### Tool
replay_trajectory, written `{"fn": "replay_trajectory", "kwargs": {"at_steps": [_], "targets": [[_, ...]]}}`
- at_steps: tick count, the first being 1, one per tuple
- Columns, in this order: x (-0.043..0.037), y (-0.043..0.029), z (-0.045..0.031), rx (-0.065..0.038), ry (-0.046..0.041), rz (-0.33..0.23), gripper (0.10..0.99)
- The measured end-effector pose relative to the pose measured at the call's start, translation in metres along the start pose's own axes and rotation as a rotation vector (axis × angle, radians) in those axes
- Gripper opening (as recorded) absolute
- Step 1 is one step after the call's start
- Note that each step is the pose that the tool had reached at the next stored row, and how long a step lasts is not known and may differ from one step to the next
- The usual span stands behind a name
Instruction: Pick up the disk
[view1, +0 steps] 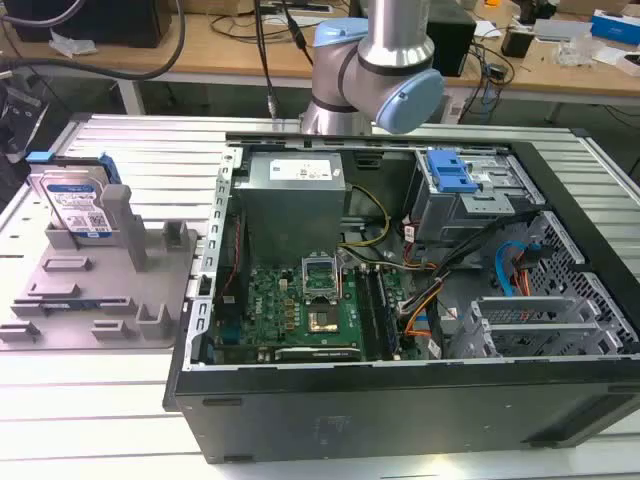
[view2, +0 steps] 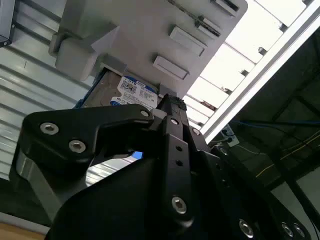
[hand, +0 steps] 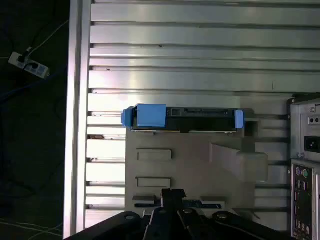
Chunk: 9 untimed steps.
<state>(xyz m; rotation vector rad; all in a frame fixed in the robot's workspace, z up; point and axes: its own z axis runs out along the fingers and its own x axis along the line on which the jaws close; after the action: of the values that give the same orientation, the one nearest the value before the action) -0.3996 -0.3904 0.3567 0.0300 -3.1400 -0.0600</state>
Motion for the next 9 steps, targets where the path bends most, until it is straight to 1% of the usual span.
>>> {"fn": "replay_trajectory", "kwargs": {"at_steps": [9], "targets": [[0.0000, 0.0000, 0.0000, 0.000, 0.0000, 0.000, 0.106]]}}
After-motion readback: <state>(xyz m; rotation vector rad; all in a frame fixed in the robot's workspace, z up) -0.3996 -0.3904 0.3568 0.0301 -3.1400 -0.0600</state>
